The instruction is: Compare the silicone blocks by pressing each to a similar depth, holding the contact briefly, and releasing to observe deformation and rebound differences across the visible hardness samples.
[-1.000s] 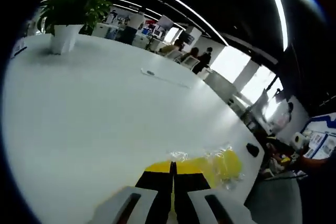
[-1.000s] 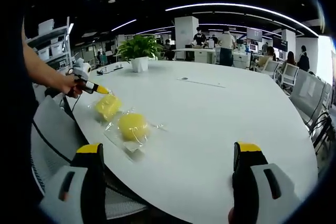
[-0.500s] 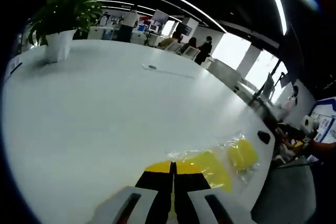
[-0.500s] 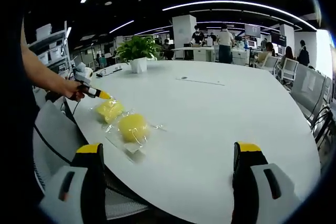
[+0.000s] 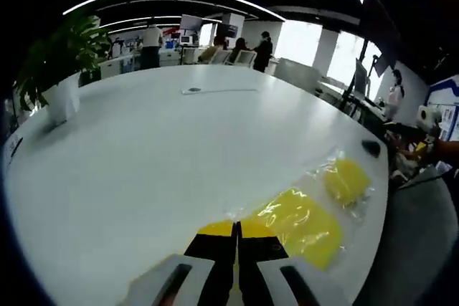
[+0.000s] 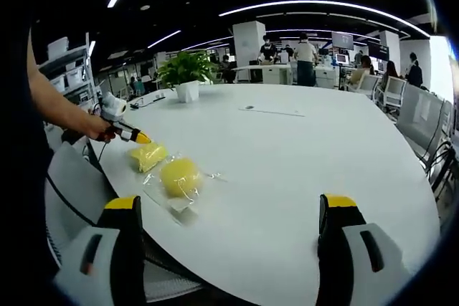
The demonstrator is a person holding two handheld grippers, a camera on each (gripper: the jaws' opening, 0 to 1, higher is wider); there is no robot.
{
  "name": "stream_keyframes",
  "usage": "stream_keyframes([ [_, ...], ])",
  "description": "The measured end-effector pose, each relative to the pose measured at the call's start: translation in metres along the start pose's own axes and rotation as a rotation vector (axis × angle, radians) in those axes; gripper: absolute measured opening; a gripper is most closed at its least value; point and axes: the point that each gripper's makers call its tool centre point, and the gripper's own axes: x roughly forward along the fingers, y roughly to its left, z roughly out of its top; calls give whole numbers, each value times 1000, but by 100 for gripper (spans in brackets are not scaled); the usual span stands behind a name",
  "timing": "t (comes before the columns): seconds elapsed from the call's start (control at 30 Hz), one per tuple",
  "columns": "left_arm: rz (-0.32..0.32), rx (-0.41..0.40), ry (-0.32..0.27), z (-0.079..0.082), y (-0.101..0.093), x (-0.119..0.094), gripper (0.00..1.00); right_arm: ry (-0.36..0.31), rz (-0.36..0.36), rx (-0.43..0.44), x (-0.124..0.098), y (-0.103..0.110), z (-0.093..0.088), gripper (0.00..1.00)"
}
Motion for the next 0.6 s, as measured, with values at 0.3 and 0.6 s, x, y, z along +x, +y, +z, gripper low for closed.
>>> stream_keyframes([
  [0.3, 36, -116, -31, 6, 8, -6, 30, 4, 4, 10, 1, 1, -2, 96],
  [0.6, 25, -81, -83, 5, -9, -28, 73, 7, 5, 10, 2, 0, -1, 96],
])
